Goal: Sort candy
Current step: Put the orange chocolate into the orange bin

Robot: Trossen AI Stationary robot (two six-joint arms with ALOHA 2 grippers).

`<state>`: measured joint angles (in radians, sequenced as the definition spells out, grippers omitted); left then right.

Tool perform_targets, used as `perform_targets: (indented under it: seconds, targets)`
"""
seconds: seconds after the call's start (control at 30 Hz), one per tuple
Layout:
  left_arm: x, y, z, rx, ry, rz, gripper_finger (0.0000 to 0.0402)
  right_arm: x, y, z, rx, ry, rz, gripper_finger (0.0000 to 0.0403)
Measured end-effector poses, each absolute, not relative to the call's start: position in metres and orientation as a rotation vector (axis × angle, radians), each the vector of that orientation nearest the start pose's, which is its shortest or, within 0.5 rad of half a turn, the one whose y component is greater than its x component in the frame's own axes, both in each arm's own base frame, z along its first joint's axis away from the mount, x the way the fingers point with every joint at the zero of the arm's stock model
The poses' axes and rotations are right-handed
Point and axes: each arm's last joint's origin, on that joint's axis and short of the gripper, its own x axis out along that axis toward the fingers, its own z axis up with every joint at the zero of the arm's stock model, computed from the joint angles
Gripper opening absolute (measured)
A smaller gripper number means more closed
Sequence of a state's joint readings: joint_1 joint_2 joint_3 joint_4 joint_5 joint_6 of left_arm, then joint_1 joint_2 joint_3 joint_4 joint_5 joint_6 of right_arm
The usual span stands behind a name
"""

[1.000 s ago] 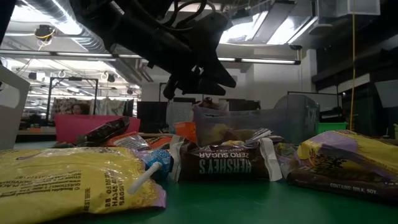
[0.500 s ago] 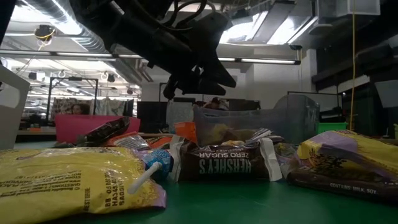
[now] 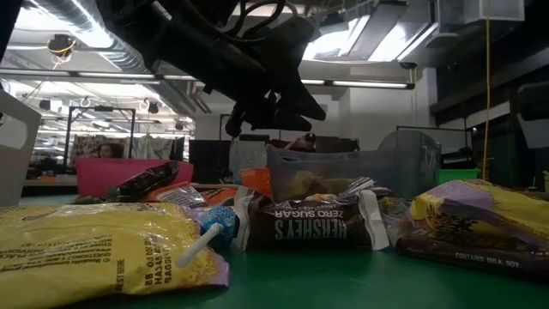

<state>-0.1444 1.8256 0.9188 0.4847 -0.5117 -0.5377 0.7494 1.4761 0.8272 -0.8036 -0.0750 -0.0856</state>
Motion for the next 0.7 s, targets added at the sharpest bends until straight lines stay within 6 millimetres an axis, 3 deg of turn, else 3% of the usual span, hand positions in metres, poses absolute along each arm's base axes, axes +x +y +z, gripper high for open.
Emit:
perform_targets:
  seconds: [0.7]
  targets:
    - [0.368,-0.039,0.165,-0.388,0.293,0.458,0.0135,0.161,0.155,0.143,-0.527,1.399,0.733,0.0147]
